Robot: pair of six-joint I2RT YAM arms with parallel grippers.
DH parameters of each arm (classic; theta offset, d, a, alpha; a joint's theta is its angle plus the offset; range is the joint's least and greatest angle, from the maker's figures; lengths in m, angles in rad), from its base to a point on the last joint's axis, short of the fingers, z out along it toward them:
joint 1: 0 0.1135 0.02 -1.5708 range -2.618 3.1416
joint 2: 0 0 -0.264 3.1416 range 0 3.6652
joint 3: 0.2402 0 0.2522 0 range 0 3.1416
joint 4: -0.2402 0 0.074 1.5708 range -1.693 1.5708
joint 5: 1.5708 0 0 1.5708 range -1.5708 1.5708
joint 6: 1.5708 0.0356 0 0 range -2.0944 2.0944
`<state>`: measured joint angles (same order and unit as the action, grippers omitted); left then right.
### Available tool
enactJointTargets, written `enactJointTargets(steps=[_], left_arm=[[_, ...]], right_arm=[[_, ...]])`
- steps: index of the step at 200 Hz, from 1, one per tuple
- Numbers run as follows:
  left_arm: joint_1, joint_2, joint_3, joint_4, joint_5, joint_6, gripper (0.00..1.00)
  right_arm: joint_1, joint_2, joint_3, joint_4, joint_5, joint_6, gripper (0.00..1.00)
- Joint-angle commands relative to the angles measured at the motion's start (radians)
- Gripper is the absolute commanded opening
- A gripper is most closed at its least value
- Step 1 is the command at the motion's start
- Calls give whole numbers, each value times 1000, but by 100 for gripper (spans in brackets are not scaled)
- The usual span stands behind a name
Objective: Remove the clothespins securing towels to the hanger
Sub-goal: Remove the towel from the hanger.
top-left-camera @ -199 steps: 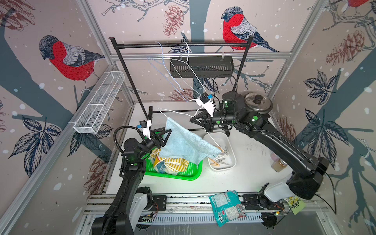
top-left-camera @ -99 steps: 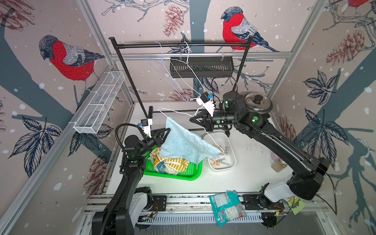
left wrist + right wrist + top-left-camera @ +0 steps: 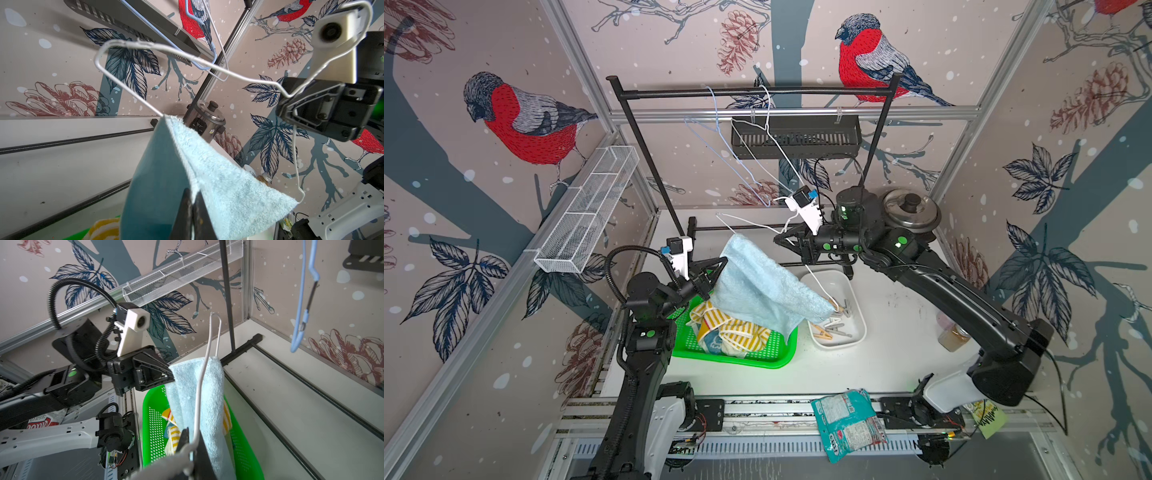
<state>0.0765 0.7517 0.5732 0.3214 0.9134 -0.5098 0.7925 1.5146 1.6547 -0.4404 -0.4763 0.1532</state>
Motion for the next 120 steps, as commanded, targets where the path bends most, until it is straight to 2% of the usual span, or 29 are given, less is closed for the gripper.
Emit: enactJointTargets(steps=[1,43,76,120], left_arm=[[0,-27,34,-48,3,18,0],[1,-88,109,23,-5,-91,0],[1,-101,237,50,-46,-124,0],[0,-105,412,-24,-314,-93,0]], right_arm=[[2,9,6,-26,76,11,0],[8,19,2,-56,118,-3,0],[13,6,-9,-54,131,-5,0],[25,-25,-31,-60,159,-9,0]])
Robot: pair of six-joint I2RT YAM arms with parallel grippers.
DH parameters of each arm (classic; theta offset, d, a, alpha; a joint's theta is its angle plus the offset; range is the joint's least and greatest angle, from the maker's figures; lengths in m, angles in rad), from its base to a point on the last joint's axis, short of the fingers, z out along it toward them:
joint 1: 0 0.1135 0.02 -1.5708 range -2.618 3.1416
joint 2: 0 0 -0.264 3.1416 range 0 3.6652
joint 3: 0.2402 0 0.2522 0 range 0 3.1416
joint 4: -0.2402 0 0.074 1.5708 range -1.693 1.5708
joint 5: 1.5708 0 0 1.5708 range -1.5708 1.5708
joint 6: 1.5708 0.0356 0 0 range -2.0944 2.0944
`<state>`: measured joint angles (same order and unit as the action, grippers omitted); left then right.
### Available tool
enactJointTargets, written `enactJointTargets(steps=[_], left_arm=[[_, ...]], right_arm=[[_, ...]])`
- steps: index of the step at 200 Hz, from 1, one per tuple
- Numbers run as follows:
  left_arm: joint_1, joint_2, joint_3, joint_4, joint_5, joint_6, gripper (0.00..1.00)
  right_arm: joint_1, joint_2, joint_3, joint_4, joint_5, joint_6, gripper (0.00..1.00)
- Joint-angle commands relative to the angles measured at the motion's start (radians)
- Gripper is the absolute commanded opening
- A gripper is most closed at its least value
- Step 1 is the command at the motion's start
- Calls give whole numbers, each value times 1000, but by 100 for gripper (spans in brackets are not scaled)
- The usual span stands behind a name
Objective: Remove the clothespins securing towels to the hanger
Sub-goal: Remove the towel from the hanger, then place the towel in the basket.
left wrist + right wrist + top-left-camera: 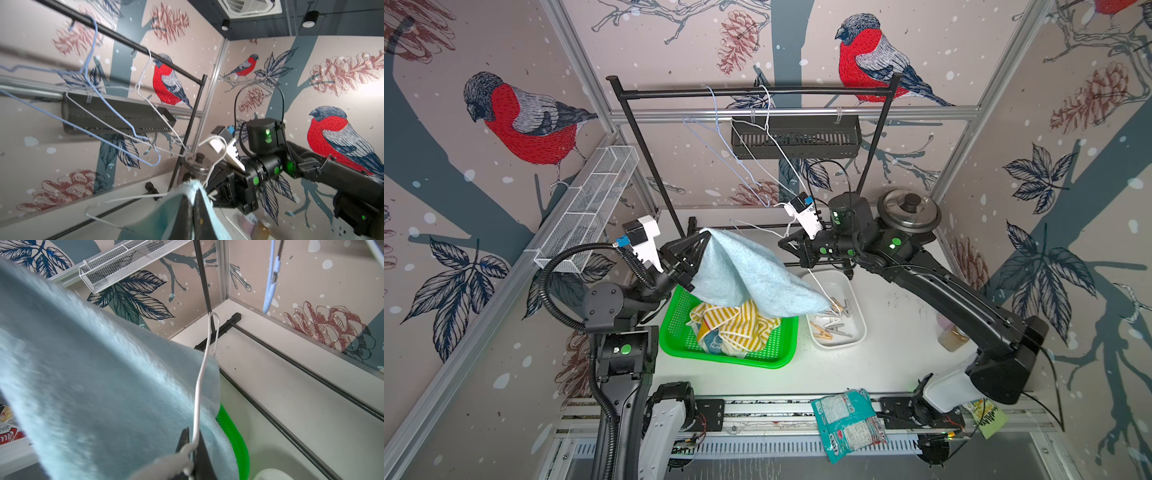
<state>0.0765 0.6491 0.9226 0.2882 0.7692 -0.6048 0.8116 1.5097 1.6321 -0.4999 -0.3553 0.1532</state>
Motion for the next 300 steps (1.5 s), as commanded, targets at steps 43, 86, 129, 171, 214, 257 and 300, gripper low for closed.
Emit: enactJointTargets(steps=[43,86,129,171,214,257,300], left_arm=[[1,24,203,37,-236,18,0],[1,30,286,-9,-278,69,0],[1,-1,283,32,-302,52,0],[0,11,253,45,-262,-5,0],[1,-22,192,4,-269,-6,0],[1,-97,-1,-12,-287,-72,0],[0,-142,-226,-4,-286,-154,0]], right_arm=[[9,-72,-69,-9,97,-6,0],[9,-143,-133,-11,146,6,0],[7,-205,-196,-41,230,6,0],[2,-253,-234,-41,263,15,0],[-2,-297,-258,-36,297,17,0],[-7,-300,-274,-20,289,22,0],[-10,-308,-286,-13,302,24,0]])
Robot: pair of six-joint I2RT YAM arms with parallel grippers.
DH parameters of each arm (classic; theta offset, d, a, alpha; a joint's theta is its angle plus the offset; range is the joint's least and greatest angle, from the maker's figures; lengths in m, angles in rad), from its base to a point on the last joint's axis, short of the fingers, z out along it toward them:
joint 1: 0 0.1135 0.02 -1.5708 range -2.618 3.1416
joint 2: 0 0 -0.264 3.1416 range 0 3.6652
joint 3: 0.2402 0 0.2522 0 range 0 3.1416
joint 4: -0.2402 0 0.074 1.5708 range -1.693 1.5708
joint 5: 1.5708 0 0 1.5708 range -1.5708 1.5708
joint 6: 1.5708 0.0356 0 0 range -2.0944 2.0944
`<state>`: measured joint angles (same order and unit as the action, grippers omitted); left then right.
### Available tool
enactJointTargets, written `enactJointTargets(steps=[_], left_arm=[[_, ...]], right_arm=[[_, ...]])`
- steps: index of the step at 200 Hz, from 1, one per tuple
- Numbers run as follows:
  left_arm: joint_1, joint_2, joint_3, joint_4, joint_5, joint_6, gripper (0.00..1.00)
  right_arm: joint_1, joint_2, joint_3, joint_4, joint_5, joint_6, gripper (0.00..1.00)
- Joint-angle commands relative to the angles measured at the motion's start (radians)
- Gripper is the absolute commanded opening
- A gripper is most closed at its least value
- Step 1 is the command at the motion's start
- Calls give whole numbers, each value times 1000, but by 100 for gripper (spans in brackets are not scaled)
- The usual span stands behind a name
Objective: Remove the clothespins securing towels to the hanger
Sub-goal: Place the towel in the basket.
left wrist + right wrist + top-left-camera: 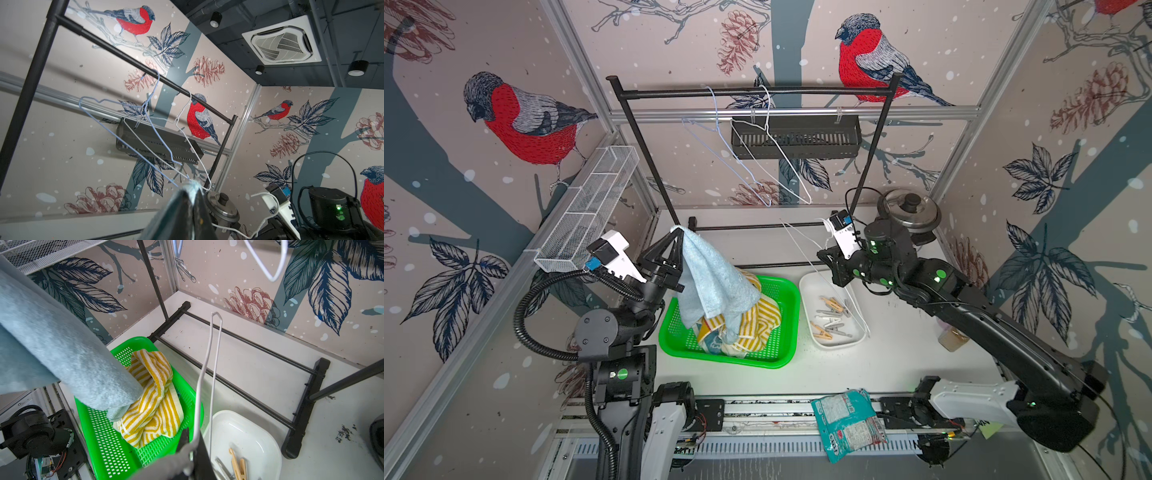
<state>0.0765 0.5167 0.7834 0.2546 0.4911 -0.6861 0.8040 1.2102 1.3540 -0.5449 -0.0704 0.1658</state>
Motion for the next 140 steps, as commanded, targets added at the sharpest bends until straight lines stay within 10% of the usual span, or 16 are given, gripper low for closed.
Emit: enactJointTargets(steps=[1,140], left_arm=[[0,-10,-93,29,-8,-74,0],[-17,-265,-320,-368,170,-56,0]], right_arm=[[-3,-8,-8,32,18,13,0],[-10,1,-7,41,17,23,0]])
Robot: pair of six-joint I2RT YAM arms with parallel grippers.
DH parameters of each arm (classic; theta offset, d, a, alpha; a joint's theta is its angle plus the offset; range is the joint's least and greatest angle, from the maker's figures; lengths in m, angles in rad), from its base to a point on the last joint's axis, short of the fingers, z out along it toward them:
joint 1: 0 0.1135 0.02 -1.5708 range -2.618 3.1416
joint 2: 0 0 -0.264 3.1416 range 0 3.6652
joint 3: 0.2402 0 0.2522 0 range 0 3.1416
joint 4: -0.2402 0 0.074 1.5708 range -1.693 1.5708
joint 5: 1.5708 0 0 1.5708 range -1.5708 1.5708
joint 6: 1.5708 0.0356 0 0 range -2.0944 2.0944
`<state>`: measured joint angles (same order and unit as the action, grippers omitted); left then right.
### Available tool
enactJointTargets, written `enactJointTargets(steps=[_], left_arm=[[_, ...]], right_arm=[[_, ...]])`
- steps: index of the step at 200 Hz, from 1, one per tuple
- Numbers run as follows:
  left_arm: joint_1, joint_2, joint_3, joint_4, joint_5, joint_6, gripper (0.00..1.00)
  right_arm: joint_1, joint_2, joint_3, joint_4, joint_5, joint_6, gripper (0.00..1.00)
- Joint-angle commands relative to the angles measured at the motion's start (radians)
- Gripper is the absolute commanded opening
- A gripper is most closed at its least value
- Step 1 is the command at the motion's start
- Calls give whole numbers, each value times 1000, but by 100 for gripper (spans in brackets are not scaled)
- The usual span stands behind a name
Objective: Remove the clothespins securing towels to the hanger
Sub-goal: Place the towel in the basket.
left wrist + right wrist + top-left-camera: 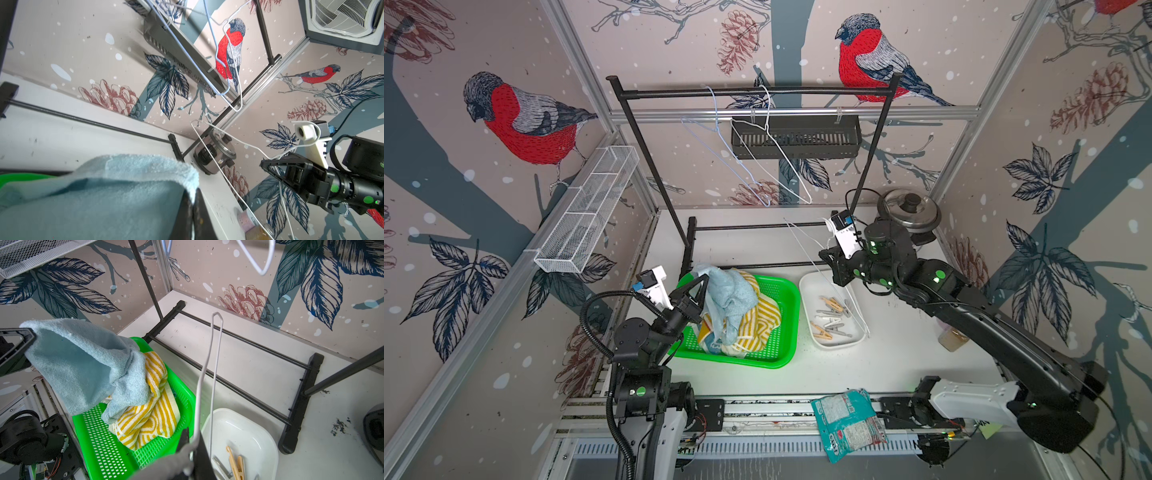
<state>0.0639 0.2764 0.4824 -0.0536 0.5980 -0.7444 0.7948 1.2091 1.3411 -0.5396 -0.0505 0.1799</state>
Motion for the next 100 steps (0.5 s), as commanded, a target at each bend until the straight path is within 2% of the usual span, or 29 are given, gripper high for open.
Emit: enactJointTargets(steps=[1,24,47,73,100], left_arm=[[-6,-26,-21,-60,65,2,0],[-24,-19,-49,-58,112,-14,0],[-110,24,-44,-99,76,18,0],[-284,90,-32,-105,-32,40,0],[-513,159,-37,-103,-174,52,0]], right_arm=[[0,2,6,35,-3,9,0],[0,6,11,37,0,7,0],[0,10,10,41,4,8,0],[0,20,14,47,-2,10,0],[-1,22,14,47,-3,13,1]])
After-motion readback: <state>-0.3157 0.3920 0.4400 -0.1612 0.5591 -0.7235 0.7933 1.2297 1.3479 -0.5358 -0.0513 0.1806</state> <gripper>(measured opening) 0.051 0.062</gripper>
